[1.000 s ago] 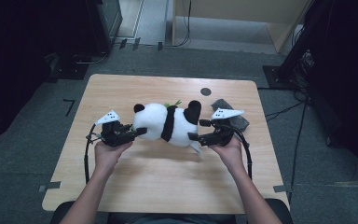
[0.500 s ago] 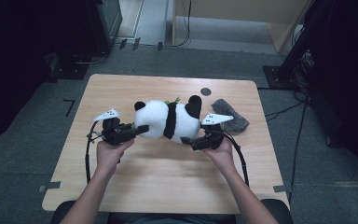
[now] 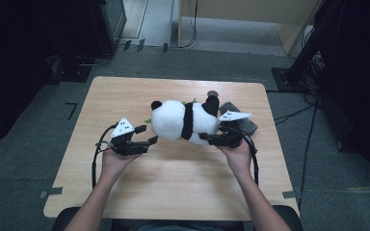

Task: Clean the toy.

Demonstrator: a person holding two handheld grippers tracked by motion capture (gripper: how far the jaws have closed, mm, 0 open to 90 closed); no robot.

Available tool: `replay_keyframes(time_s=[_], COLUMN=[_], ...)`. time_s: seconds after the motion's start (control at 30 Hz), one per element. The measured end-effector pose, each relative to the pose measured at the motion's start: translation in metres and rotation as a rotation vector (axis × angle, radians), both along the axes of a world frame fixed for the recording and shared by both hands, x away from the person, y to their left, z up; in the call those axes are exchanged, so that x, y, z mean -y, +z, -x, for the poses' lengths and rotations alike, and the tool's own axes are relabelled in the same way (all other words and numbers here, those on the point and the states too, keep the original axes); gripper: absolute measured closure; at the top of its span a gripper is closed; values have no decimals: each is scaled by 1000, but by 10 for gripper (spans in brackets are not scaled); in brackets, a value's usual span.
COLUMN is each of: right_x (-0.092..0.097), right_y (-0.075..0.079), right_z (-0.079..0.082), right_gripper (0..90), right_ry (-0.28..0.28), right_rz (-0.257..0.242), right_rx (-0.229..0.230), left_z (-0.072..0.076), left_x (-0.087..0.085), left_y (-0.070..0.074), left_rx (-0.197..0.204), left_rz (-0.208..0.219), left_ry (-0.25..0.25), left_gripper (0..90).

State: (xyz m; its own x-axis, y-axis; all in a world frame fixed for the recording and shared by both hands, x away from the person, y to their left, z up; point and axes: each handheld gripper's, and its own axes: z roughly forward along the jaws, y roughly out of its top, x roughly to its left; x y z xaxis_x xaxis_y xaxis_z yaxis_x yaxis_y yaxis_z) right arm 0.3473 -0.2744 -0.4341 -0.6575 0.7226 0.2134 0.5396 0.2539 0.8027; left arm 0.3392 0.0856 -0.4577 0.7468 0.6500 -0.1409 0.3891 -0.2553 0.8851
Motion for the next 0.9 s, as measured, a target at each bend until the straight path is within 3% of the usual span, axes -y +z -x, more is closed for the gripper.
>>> replay_keyframes(time_s=[0.17,0.27,0.3,0.43,0.47,0.57,0.63,0.8,0.9], right_x=[7,-1,-3,-7,-9,-12,-11,-2,2], right_y=[6,5,5,2,1,0,-1,-3,-2], right_z=[4,6,6,5,5,5,4,1,2], right_gripper=[438,428,422,408,397,318,275,207,213], right_ry=[20,57,64,74,76,78,77,100,104], right_rz=[-26,-32,-22,-20,-17,10,15,-51,-53], right_rx=[-27,-65,-74,-105,-104,-56,-17,-5,24], left_z=[1,3,2,2,2,0,1,2,0], left_x=[9,17,18,18,18,17,17,7,-4], left_y=[-5,-7,-8,-9,-8,-7,-6,4,8], left_rx=[-5,5,-14,-62,-64,-130,-135,-115,-128], left_rz=[19,-18,-22,-13,-14,22,35,102,149], left_ry=[-46,-43,-37,-26,-17,22,27,23,28], left_gripper=[320,300,304,476,535,691,734,767,796])
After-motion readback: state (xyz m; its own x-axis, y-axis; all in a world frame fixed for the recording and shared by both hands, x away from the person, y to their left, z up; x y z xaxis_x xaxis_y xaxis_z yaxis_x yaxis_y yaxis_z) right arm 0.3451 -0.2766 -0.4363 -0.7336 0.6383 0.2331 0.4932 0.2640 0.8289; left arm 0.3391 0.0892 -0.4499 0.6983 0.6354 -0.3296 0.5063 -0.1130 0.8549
